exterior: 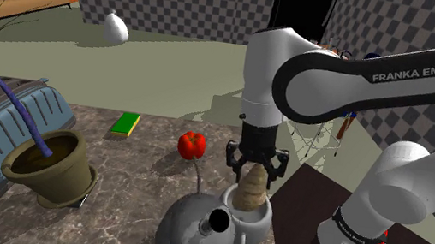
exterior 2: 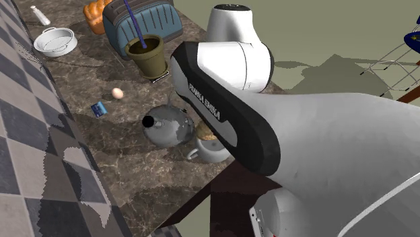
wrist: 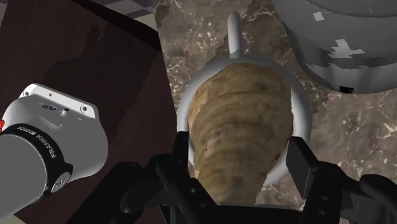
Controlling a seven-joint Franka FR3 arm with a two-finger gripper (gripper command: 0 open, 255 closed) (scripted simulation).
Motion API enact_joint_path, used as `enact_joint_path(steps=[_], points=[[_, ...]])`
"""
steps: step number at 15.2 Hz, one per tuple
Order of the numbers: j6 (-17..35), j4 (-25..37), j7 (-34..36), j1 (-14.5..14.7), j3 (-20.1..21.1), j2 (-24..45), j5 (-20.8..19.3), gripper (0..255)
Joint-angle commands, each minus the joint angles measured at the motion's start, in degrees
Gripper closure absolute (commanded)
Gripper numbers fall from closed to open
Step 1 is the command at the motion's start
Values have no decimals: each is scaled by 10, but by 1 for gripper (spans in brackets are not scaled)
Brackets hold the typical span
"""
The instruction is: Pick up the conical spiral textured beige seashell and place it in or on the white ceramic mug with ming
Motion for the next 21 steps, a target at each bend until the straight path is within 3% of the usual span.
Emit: enact_joint_path(steps=[1, 12, 19, 20, 21], points=[[10, -14, -3, 3, 2, -4, 5, 255], [106, -67, -17, 3, 35, 40, 26, 255], [106, -67, -17, 3, 35, 40, 26, 255], [106, -67, -17, 3, 35, 40, 26, 0], [106, -67, -17, 3, 35, 40, 26, 0]])
